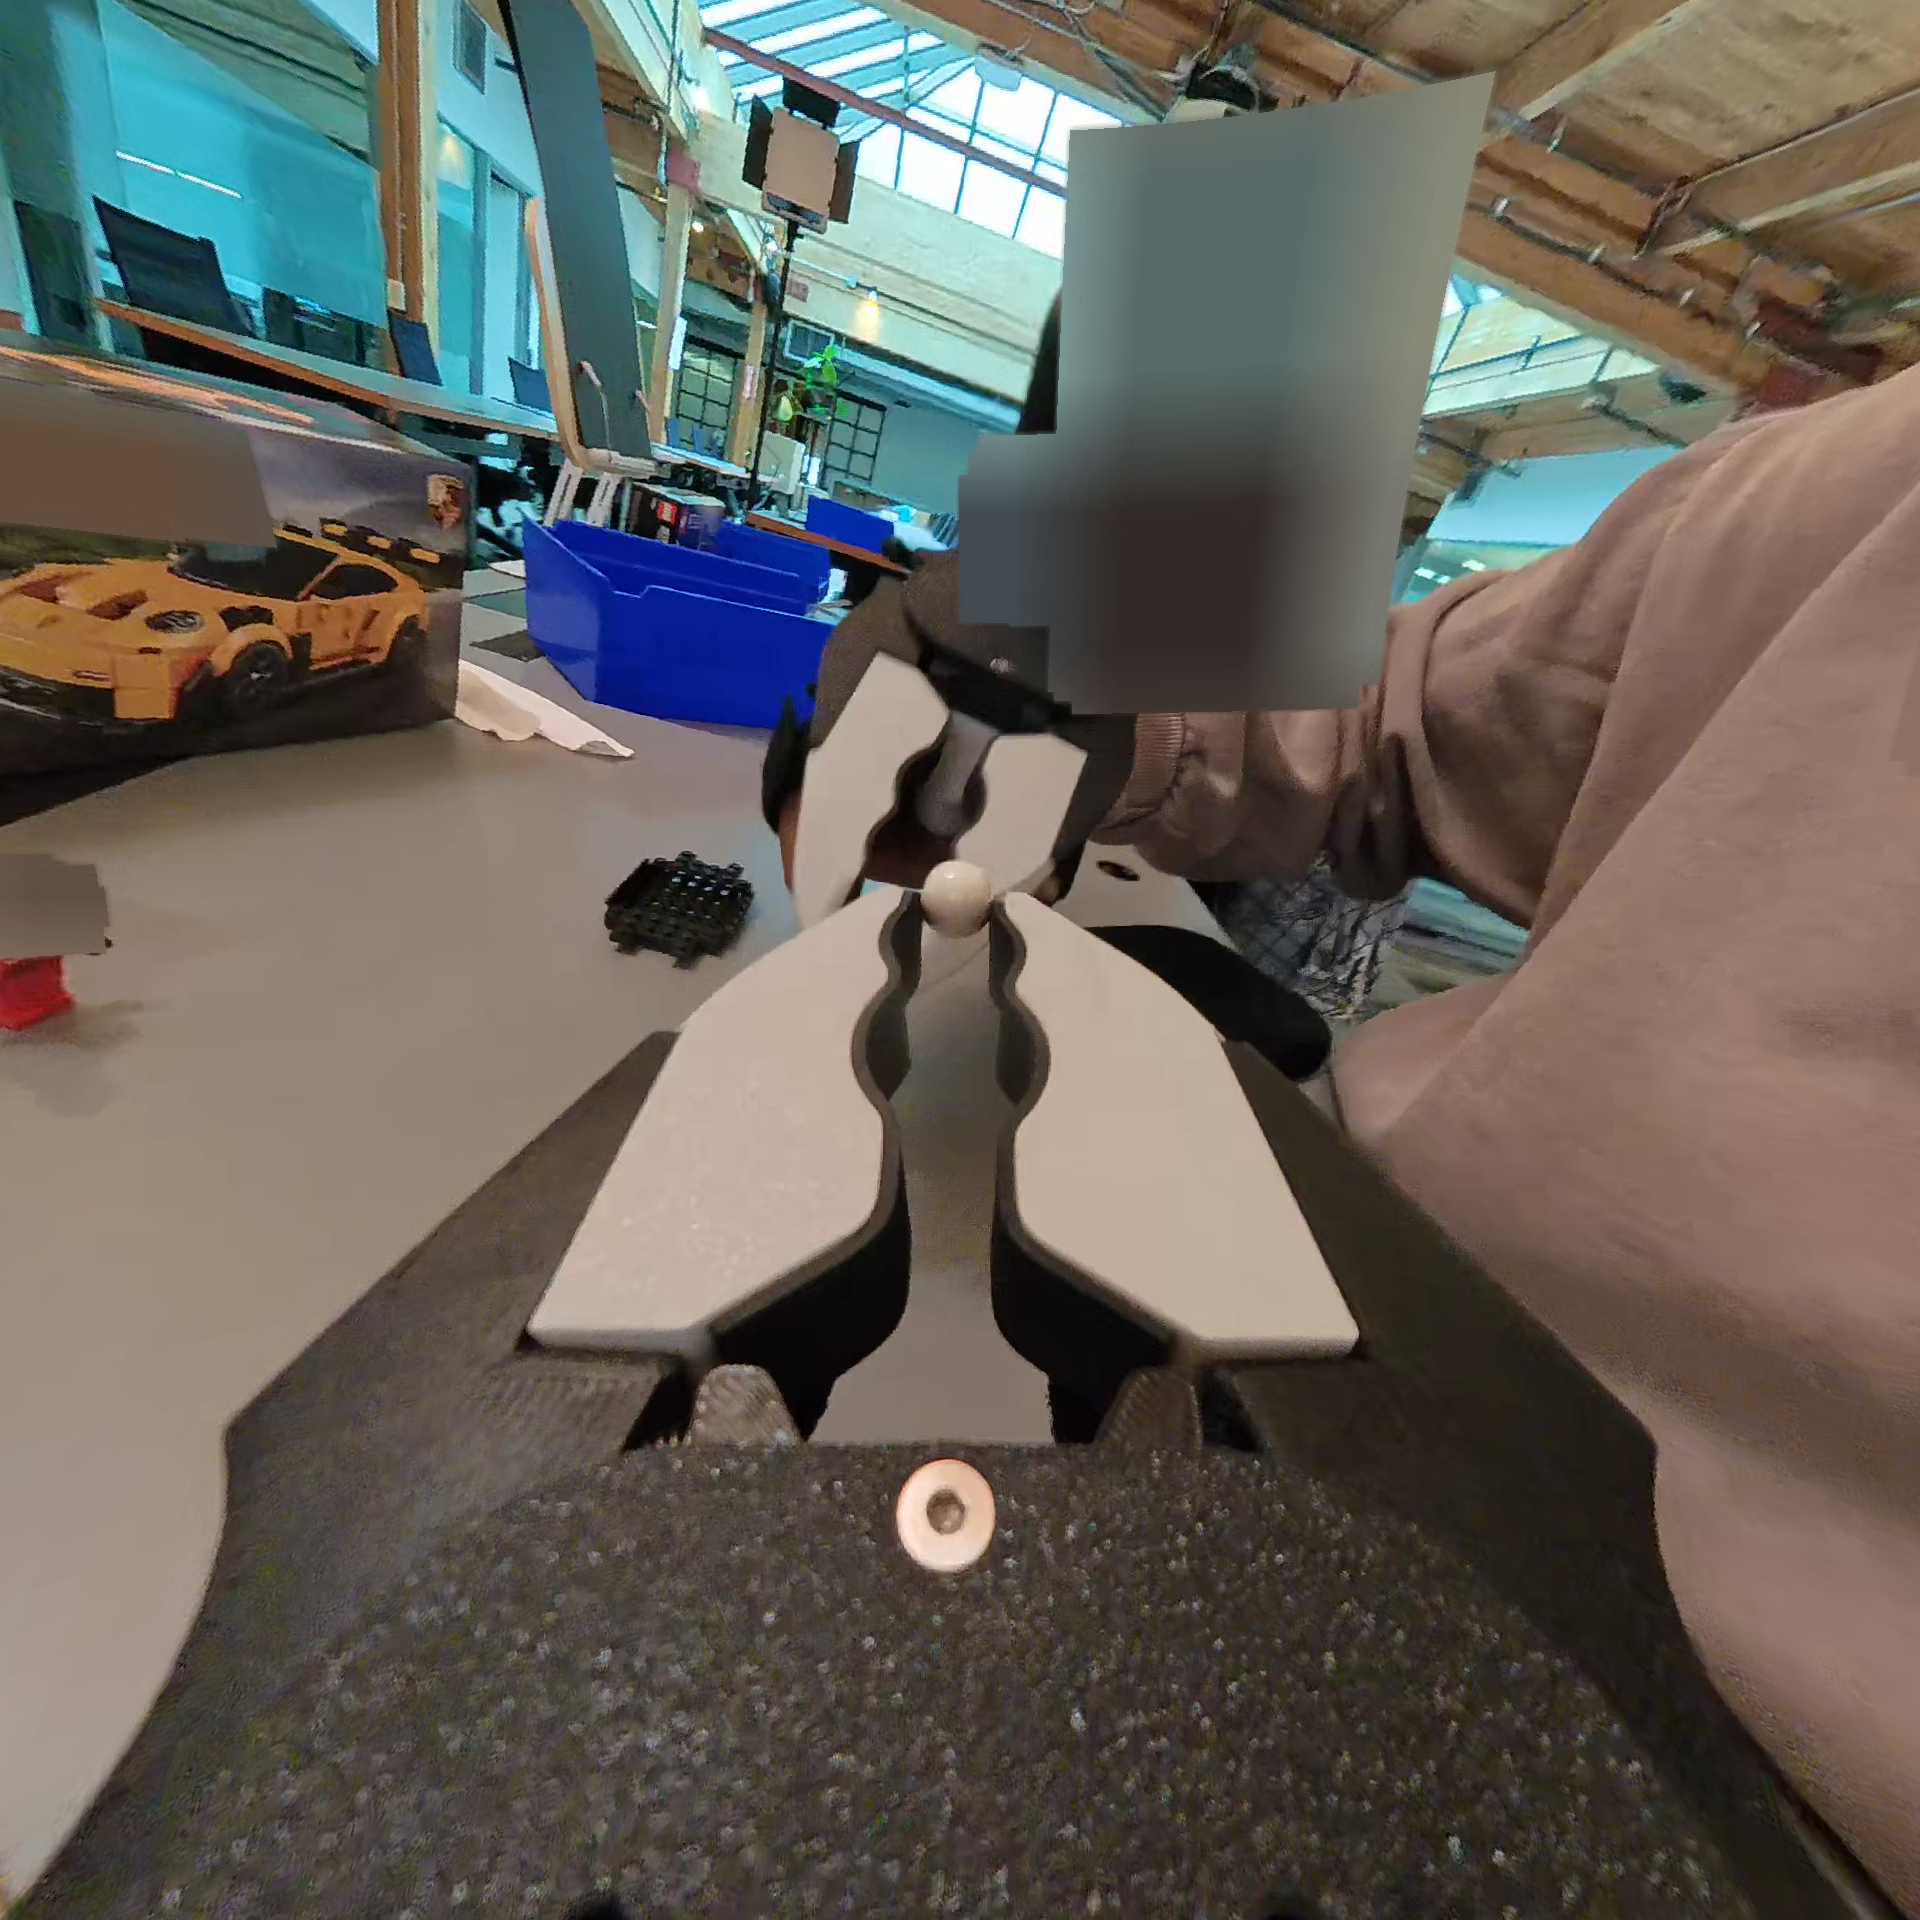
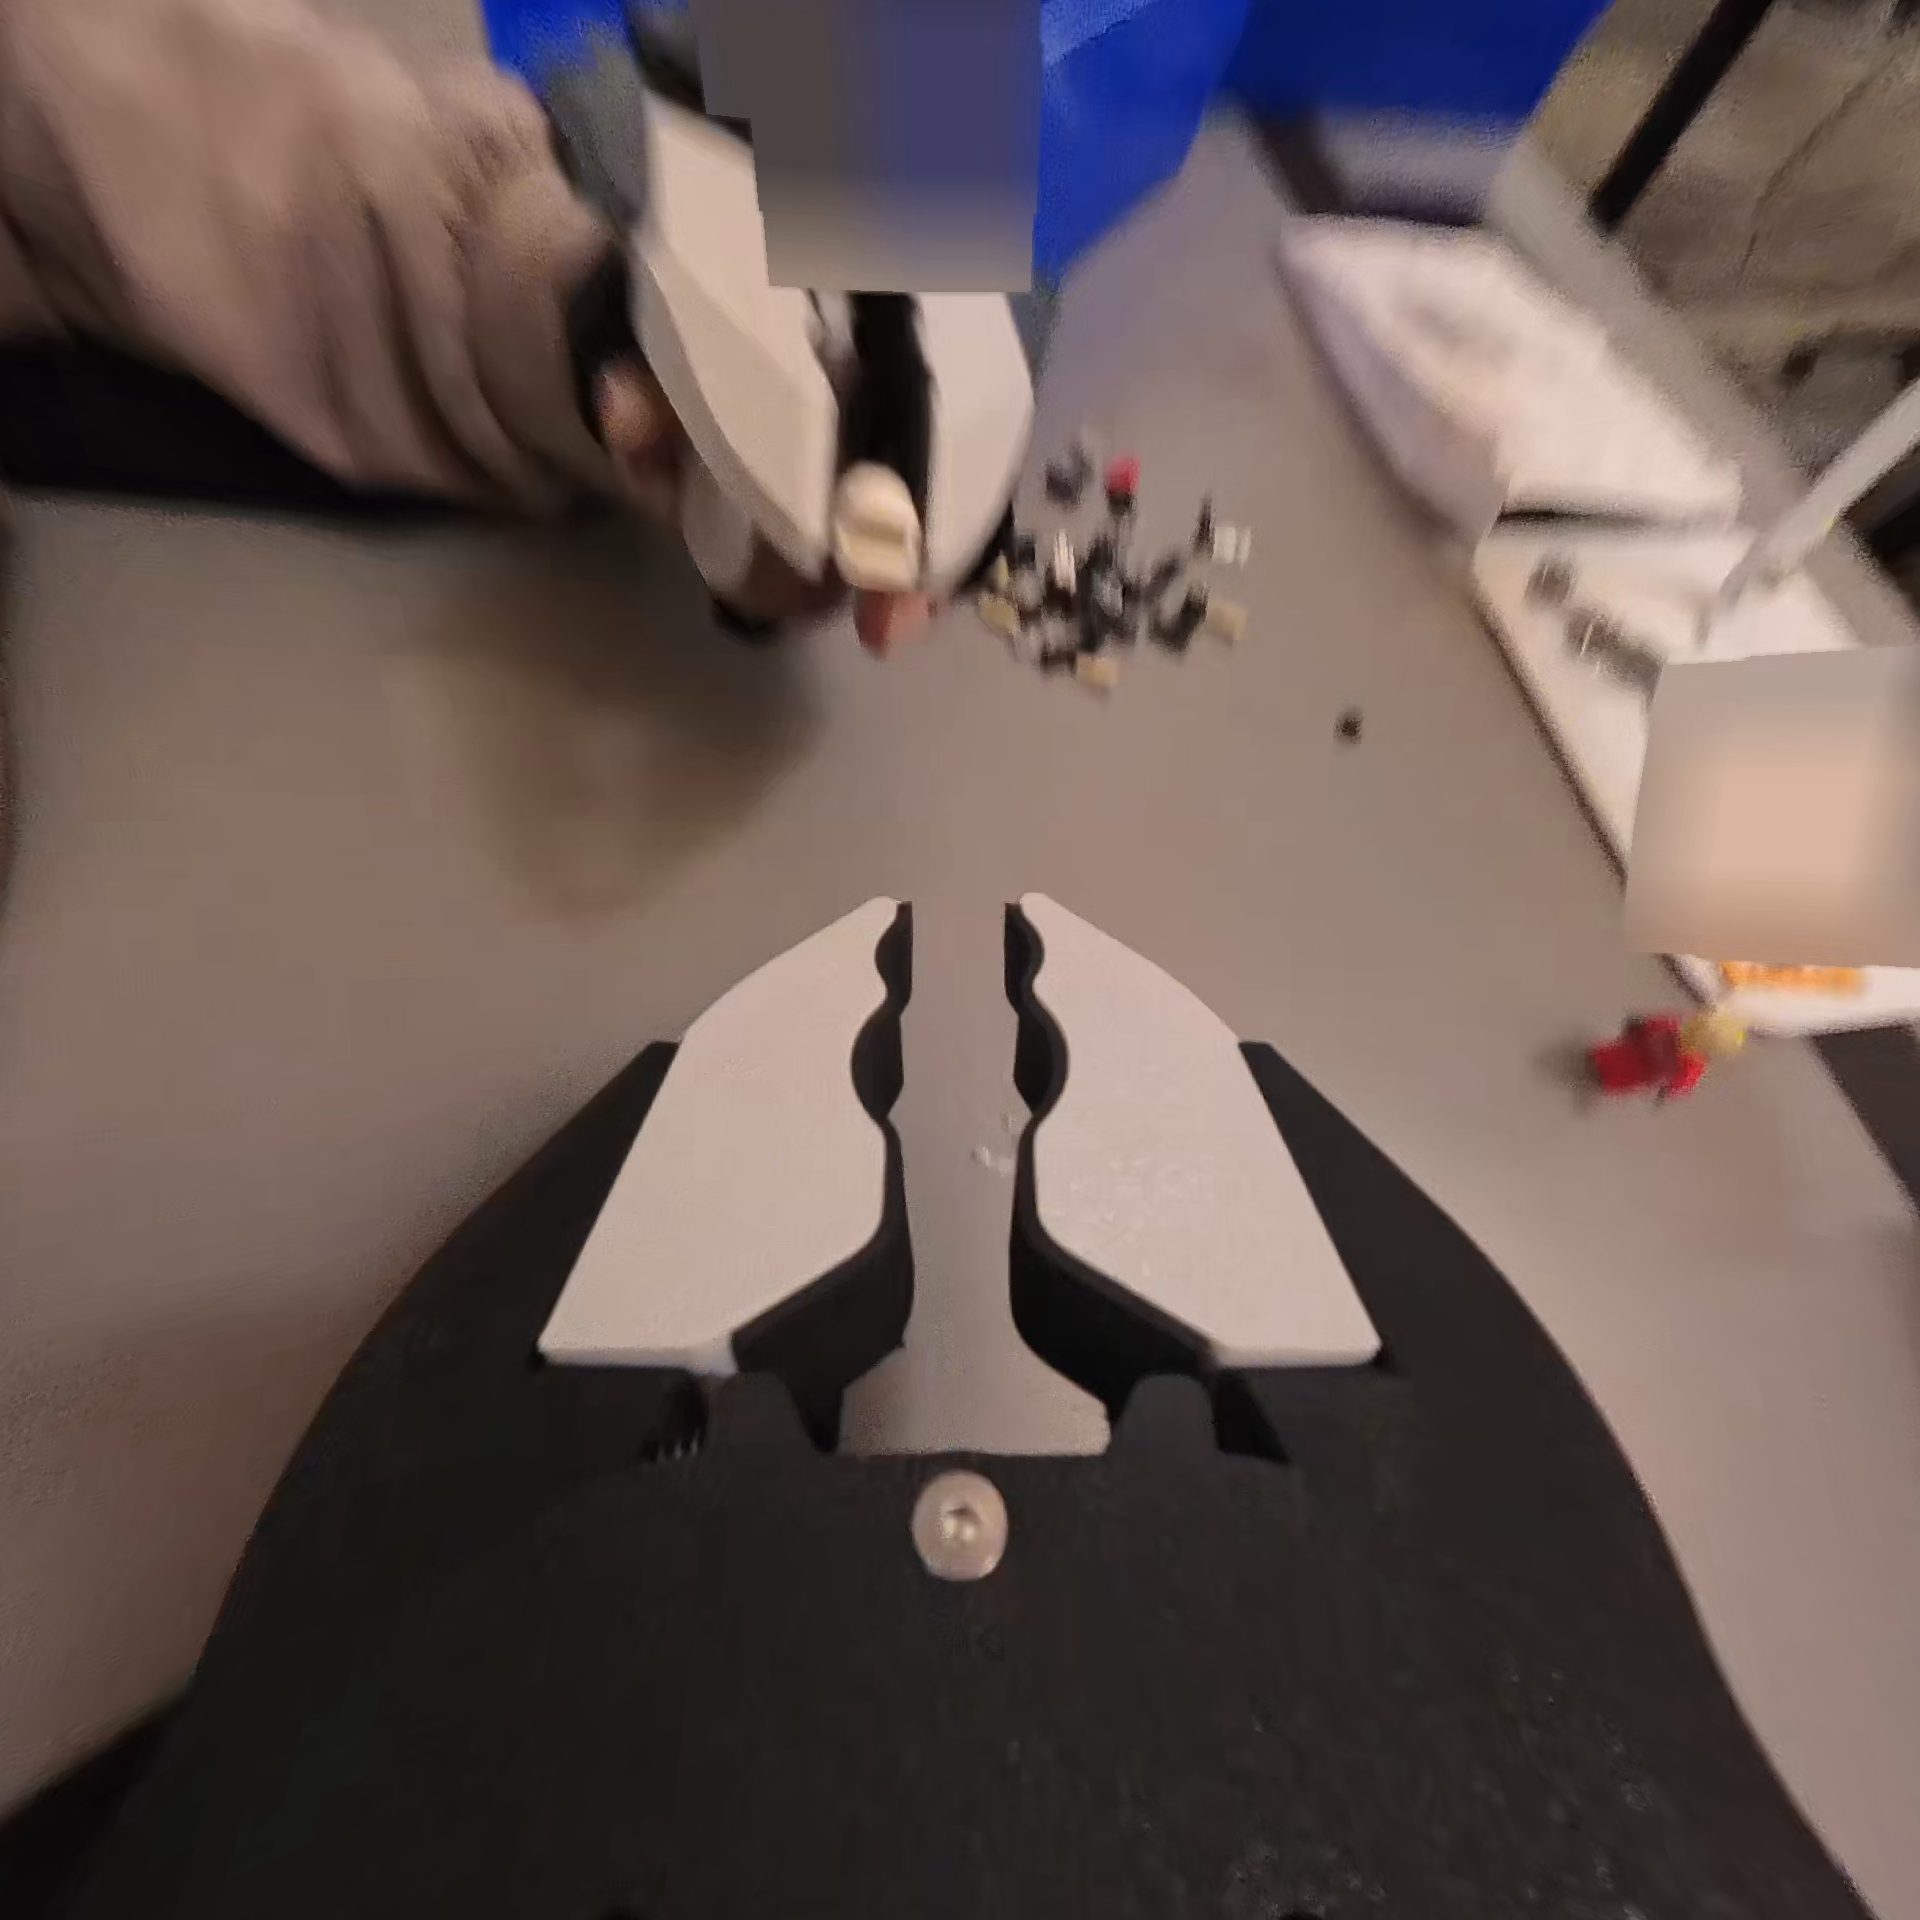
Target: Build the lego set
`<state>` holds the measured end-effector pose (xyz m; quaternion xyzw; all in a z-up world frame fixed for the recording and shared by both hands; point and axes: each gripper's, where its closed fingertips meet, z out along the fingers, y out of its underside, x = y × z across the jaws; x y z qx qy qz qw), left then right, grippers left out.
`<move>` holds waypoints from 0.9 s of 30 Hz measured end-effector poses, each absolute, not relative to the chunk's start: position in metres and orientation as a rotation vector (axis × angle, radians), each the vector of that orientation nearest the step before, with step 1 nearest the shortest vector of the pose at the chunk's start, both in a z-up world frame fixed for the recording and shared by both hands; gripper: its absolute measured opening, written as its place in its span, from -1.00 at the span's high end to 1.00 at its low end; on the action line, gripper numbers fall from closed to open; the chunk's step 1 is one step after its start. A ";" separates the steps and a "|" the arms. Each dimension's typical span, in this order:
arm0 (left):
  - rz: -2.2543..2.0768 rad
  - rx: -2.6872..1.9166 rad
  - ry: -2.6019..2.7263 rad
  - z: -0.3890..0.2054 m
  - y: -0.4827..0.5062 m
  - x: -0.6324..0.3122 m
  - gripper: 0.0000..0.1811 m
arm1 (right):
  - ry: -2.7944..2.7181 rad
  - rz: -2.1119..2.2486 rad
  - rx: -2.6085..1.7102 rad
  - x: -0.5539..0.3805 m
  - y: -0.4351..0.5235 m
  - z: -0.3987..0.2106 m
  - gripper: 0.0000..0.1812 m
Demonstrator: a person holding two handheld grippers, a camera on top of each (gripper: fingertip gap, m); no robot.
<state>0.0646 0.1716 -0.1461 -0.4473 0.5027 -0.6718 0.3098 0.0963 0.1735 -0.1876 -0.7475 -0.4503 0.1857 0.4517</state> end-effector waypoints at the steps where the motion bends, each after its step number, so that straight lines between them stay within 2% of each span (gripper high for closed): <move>1: -1.812 -1.181 1.323 -0.145 0.171 0.064 0.87 | -1.120 0.464 -1.764 0.089 0.172 -0.173 0.82; 7: -1.974 -1.177 1.276 -0.137 0.166 0.060 0.87 | -1.279 0.211 -1.496 0.064 0.167 -0.133 0.86; 14: -2.023 -1.183 1.280 -0.134 0.159 0.060 0.87 | -1.495 -0.067 -1.360 0.058 0.167 -0.135 0.96; 20: -2.076 -1.173 1.278 -0.130 0.155 0.058 0.87 | -1.594 -0.187 -1.268 0.057 0.163 -0.130 0.97; 27: -2.112 -1.132 1.295 -0.124 0.151 0.054 0.83 | -1.608 -0.125 -1.251 0.058 0.154 -0.120 0.98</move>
